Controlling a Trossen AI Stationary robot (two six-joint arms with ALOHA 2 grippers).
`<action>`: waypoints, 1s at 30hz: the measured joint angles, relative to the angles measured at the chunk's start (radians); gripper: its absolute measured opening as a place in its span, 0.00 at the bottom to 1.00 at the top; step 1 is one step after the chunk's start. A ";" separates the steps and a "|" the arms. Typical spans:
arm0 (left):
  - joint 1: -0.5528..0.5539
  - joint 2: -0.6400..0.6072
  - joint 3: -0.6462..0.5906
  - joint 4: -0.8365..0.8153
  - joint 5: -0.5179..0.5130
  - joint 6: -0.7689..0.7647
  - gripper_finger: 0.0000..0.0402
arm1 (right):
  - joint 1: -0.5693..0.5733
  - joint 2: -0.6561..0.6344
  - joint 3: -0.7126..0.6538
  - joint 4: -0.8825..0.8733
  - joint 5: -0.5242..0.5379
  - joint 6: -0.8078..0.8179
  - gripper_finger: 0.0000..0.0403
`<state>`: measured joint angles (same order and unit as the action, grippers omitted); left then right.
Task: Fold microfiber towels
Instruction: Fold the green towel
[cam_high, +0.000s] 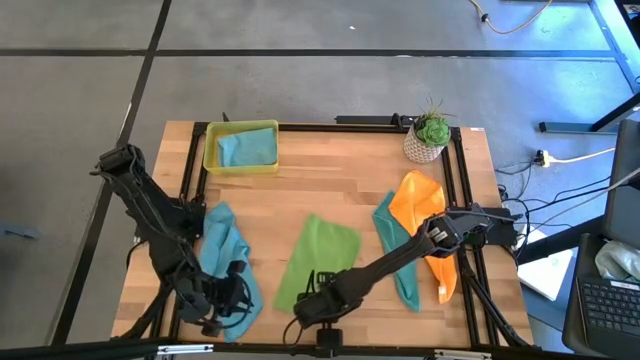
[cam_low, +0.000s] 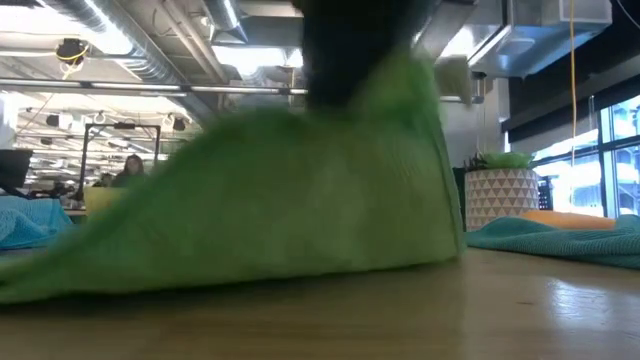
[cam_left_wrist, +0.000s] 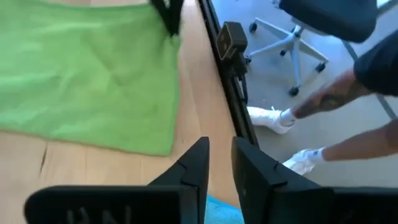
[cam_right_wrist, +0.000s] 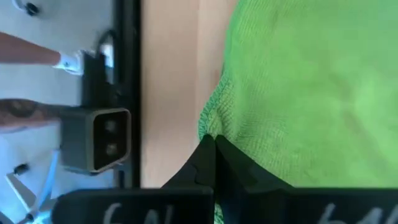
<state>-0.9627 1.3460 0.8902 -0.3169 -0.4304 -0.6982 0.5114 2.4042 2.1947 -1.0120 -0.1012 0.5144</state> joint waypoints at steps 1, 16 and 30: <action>0.000 -0.002 0.000 0.003 -0.002 -0.005 0.15 | 0.000 -0.004 0.001 0.008 0.000 -0.003 0.00; 0.053 0.020 0.000 0.167 -0.018 0.166 0.21 | -0.016 -0.053 0.002 0.025 0.003 0.006 0.00; 0.101 0.166 -0.001 0.286 -0.001 0.146 0.30 | -0.075 -0.061 0.002 0.013 -0.095 -0.047 0.00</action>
<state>-0.8619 1.5124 0.8894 -0.0311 -0.4312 -0.5523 0.4365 2.3428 2.1967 -0.9993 -0.1963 0.4679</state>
